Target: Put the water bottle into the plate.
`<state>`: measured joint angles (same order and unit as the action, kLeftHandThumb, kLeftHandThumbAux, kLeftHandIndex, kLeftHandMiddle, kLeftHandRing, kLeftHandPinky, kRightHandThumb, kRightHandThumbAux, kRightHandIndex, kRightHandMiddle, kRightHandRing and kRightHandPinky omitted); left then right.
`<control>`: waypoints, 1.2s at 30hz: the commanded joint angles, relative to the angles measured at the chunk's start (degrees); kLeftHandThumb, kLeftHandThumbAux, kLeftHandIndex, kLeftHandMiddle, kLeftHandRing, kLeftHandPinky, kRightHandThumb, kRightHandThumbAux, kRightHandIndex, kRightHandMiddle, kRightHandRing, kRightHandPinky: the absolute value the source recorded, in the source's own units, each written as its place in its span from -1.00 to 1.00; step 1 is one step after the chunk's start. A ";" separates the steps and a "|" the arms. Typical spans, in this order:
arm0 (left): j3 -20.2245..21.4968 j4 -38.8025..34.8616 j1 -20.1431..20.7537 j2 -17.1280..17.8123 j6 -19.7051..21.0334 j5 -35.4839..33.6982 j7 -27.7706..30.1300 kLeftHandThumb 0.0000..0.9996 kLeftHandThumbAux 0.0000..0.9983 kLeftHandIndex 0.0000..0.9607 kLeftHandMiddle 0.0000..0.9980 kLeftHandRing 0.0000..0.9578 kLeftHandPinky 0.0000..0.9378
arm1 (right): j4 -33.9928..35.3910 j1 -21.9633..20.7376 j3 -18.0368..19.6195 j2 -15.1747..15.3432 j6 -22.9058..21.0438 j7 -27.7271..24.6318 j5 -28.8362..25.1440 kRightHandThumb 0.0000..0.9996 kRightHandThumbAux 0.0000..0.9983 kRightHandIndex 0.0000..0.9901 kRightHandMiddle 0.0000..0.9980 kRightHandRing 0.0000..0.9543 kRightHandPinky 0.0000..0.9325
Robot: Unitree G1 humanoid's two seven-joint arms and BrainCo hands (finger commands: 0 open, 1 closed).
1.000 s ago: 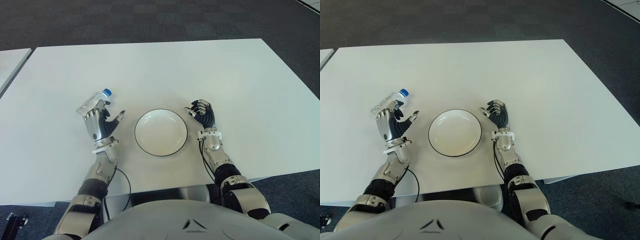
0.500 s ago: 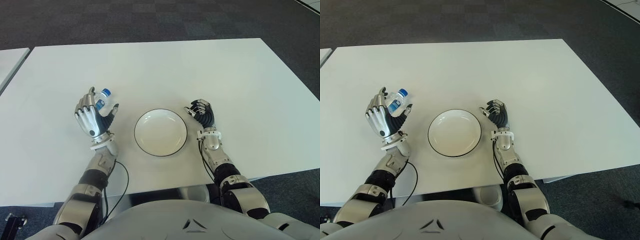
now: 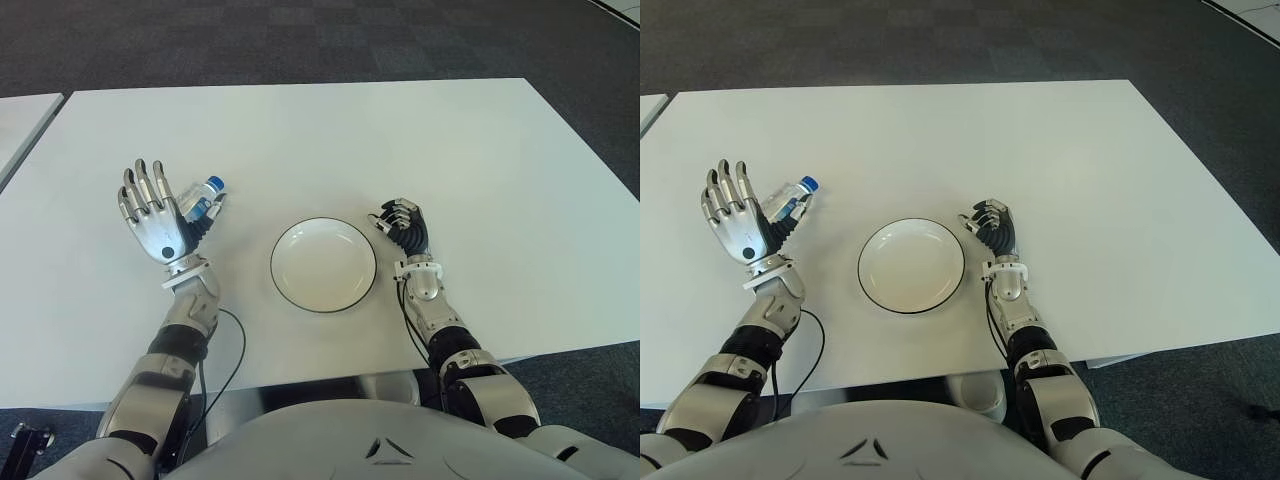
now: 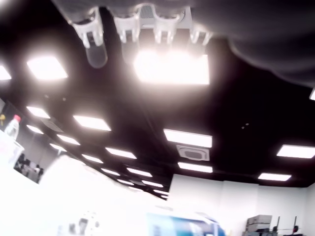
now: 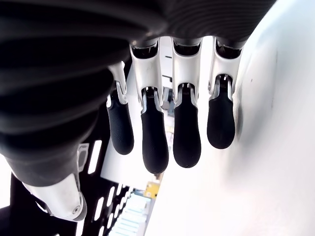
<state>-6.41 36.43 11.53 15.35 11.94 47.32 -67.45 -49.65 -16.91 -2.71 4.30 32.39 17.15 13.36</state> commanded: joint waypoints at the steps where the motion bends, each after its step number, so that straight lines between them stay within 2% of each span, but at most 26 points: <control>1: -0.84 -1.54 1.00 0.31 4.27 -0.03 3.93 -0.02 -0.71 -1.00 -1.00 -1.00 -1.00 | -1.35 0.77 0.10 -0.46 -1.32 0.03 -0.36 0.41 0.46 -0.13 0.16 0.25 0.29; 6: -1.83 -2.19 1.35 1.30 6.91 0.09 7.14 0.01 -0.78 -1.00 -1.00 -1.00 -1.00 | -1.11 0.90 0.09 -0.61 -1.19 0.04 -0.41 0.41 0.46 -0.13 0.16 0.25 0.30; 12: -2.56 5.36 3.85 4.02 3.65 -1.41 8.62 0.03 -0.81 -1.00 -1.00 -1.00 -1.00 | -1.10 0.88 0.06 -0.67 -0.92 -0.09 -0.40 0.41 0.46 -0.13 0.17 0.26 0.32; 22: -5.90 11.44 7.13 5.86 3.96 -1.82 15.58 -0.02 -0.83 -1.00 -1.00 -1.00 -1.00 | -1.18 0.70 -0.17 -0.57 -0.92 0.44 0.11 0.42 0.46 -0.13 0.18 0.27 0.31; 25: -7.86 19.86 10.43 6.36 1.86 -2.36 19.99 -0.07 -0.83 -1.00 -1.00 -1.00 -1.00 | -1.27 0.65 -0.24 -0.57 -0.83 0.79 0.27 0.42 0.46 -0.13 0.18 0.27 0.31; 29: -10.24 26.33 12.53 6.96 -0.21 -2.60 24.62 -0.12 -0.81 -1.00 -1.00 -1.00 -1.00 | -1.49 0.62 -0.50 -0.48 -0.31 1.69 0.77 0.42 0.46 -0.13 0.18 0.27 0.32; 32: -12.70 28.35 13.00 7.63 -1.14 -2.13 29.50 -0.16 -0.77 -1.00 -1.00 -1.00 -1.00 | -1.69 0.58 -0.84 -0.32 0.27 2.74 1.52 0.42 0.46 -0.13 0.20 0.28 0.33; 36: -14.63 28.78 13.30 8.14 -1.71 -2.44 32.39 -0.14 -0.73 -1.00 -1.00 -1.00 -1.00 | -1.76 0.54 -1.04 -0.24 0.59 3.25 1.73 0.41 0.46 -0.13 0.21 0.29 0.34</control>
<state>-19.08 63.20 26.37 24.17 10.93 45.22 -39.37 -50.06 -17.09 -3.52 3.99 32.99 19.90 14.52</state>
